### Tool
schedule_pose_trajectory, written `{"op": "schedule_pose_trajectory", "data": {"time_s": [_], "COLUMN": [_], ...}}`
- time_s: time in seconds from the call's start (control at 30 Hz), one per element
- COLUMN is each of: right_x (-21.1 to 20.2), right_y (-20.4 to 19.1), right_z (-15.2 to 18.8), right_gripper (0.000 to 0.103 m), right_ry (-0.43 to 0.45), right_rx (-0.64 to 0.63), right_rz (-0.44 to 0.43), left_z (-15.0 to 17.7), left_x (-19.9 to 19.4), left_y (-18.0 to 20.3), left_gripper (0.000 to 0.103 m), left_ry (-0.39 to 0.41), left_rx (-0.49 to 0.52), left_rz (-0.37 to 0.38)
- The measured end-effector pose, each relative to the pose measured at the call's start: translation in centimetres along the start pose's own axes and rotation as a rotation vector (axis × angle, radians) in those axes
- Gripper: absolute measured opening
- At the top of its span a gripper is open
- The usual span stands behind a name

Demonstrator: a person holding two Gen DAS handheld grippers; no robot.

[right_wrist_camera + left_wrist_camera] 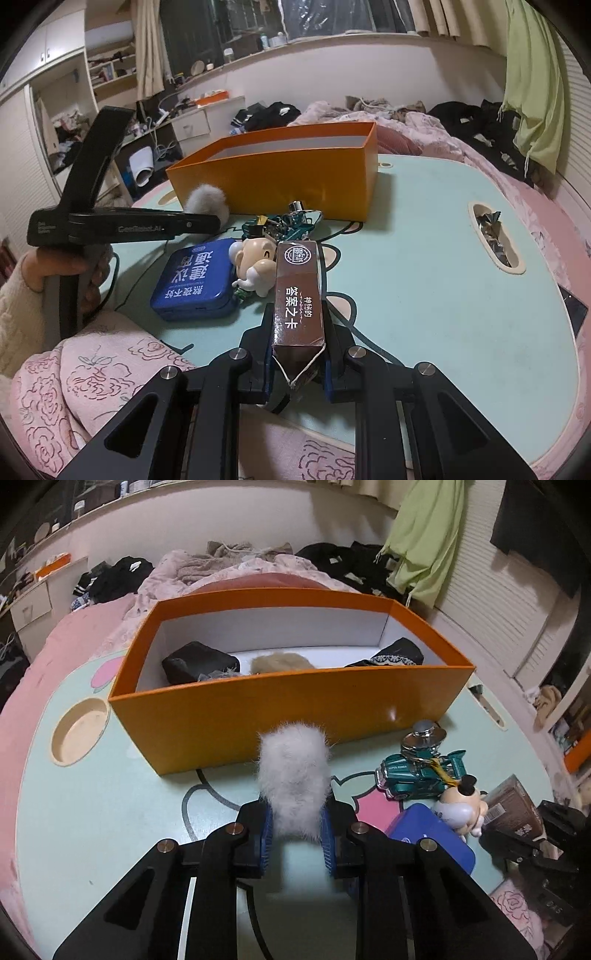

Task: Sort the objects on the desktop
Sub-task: 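Grasp the white fluffy ball with the left gripper while the right carries the card box, then lower the fluffy ball and card box into the orange box, opening both grippers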

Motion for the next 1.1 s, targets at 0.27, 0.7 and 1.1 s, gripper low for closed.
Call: {"op": "schedule_pose_trajectory", "data": {"time_s": [0.27, 0.7, 1.1], "right_x": [0.0, 3.5, 7.7], "right_y": [0.0, -4.3, -2.7], "right_z": [-0.7, -15.1, -12.8], "right_gripper": [0.019, 0.019, 0.077], "right_ry": [0.01, 0.143, 0.106], "right_rx": [0.0, 0.005, -0.07], "right_rz": [0.009, -0.043, 0.061], "left_z": [-0.5, -8.3, -6.9], "left_x": [-3.0, -5.0, 0.3], "left_y": [0.2, -2.3, -5.2], "left_gripper": [0.023, 0.023, 0.076], "left_ry": [0.086, 0.204, 0.166], "left_rx": [0.044, 0.036, -0.032], "left_rz": [-0.047, -0.082, -0.148]}}
Point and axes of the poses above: each gripper's, at about its wrist camera, not at the fingertips, and x roughly the way its jaws point, y to its right, z to its underside, the point moved 10 cm from there along x, roughly the way its jaws point, and after that the axes turned 15 degrees about x, right-handed, at the moved point
